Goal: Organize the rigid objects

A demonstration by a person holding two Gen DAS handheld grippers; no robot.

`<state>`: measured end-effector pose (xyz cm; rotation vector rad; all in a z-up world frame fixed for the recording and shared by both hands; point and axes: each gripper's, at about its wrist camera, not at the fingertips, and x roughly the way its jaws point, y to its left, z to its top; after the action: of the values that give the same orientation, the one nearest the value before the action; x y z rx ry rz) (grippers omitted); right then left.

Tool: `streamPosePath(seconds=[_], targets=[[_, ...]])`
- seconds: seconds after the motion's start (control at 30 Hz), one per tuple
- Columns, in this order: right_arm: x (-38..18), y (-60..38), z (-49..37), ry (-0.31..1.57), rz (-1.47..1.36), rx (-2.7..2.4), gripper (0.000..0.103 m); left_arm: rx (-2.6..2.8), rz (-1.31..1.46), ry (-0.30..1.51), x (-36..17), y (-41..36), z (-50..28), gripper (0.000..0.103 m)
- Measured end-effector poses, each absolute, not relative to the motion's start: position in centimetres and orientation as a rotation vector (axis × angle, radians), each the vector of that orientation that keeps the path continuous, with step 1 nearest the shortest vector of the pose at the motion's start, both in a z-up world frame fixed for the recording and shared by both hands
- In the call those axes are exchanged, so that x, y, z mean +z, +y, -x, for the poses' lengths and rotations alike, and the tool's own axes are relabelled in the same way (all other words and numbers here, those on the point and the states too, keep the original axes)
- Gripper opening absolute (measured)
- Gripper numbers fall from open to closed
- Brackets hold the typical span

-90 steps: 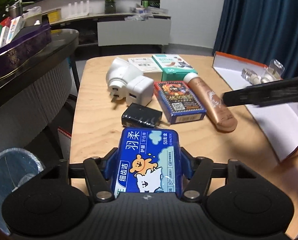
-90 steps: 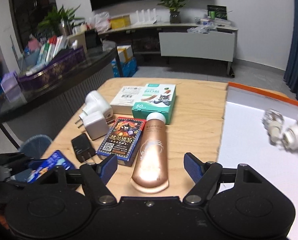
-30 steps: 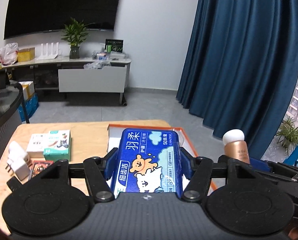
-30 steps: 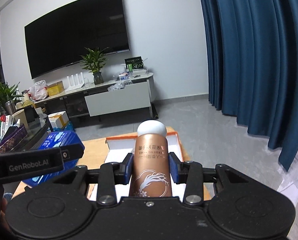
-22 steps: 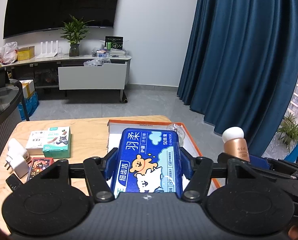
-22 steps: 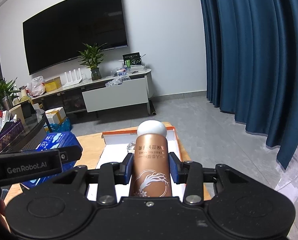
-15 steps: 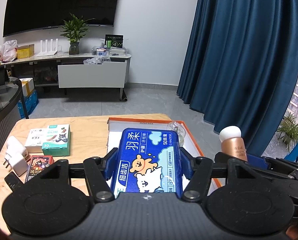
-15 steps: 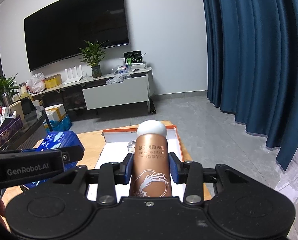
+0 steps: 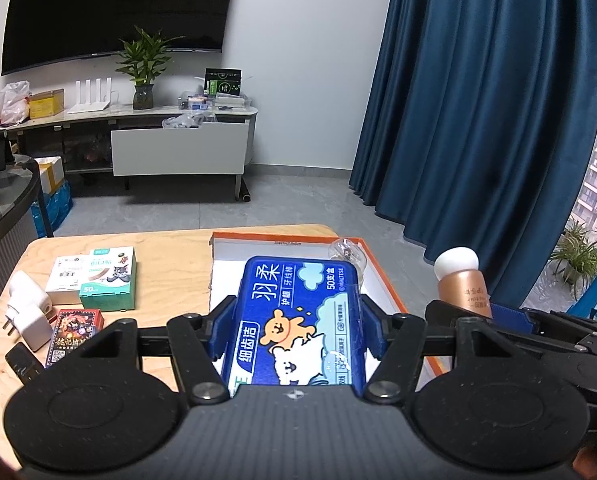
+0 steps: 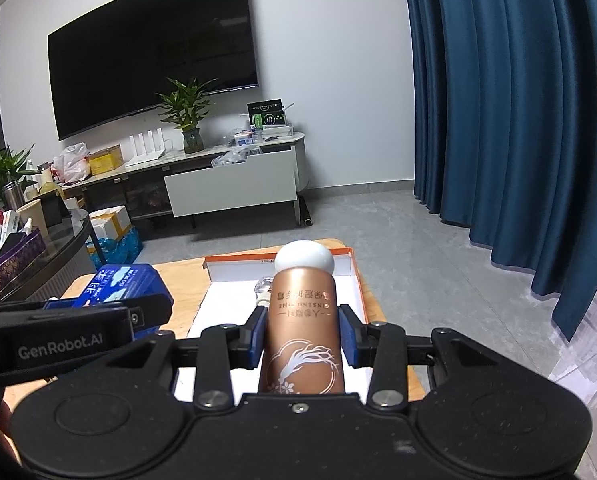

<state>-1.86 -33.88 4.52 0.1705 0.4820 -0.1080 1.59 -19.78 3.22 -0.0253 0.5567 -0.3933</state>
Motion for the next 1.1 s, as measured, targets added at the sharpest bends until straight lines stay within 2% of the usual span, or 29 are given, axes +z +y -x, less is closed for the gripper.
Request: streamPosePath(seconds=[1.1], targets=[[4.74,-33.72,2.22,0.492,-0.152,-0.095,0.047,-0.396,0.027,0.555,2.75,-19.43,-1.48,0.064]])
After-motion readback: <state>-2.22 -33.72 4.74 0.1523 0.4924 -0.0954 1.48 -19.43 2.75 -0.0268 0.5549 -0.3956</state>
